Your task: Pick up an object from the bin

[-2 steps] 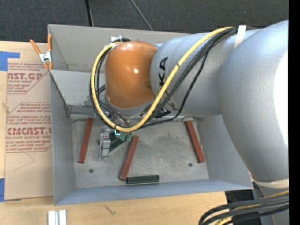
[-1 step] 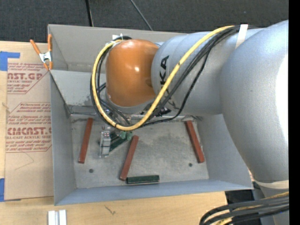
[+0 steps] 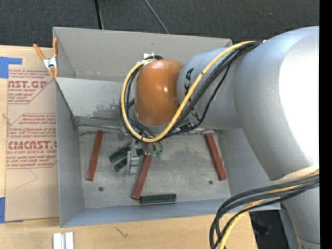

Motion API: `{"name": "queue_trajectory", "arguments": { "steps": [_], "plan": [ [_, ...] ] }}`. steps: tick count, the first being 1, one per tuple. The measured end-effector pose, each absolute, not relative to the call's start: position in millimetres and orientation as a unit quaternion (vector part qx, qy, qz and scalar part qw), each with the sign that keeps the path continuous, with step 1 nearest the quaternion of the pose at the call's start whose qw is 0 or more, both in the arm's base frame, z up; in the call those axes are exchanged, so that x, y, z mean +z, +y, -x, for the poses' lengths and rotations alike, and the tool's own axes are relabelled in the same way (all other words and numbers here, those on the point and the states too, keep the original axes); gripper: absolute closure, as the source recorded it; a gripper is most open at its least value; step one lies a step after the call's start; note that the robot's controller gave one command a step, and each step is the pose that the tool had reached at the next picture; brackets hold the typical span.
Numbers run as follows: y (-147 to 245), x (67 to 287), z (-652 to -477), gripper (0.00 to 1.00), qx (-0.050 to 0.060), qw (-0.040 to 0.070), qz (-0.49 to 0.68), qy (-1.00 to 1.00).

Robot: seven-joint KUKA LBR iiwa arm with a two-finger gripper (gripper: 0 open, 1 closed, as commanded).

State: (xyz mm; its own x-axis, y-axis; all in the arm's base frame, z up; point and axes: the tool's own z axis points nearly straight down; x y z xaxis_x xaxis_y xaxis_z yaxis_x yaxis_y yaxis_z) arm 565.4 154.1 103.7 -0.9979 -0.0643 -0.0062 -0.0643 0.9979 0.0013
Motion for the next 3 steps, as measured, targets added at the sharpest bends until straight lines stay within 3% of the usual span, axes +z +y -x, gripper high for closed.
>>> {"name": "queue_trajectory", "arguments": {
  "steps": [1,2,3],
  "plan": [
    [135,70,-567.7,0.00,0.000,-0.001,0.066,0.998],
    [135,101,-568.6,0.00,0.001,0.001,0.031,1.000],
    [136,69,-567.5,0.00,0.000,0.000,0.066,0.998]
  ]
}}
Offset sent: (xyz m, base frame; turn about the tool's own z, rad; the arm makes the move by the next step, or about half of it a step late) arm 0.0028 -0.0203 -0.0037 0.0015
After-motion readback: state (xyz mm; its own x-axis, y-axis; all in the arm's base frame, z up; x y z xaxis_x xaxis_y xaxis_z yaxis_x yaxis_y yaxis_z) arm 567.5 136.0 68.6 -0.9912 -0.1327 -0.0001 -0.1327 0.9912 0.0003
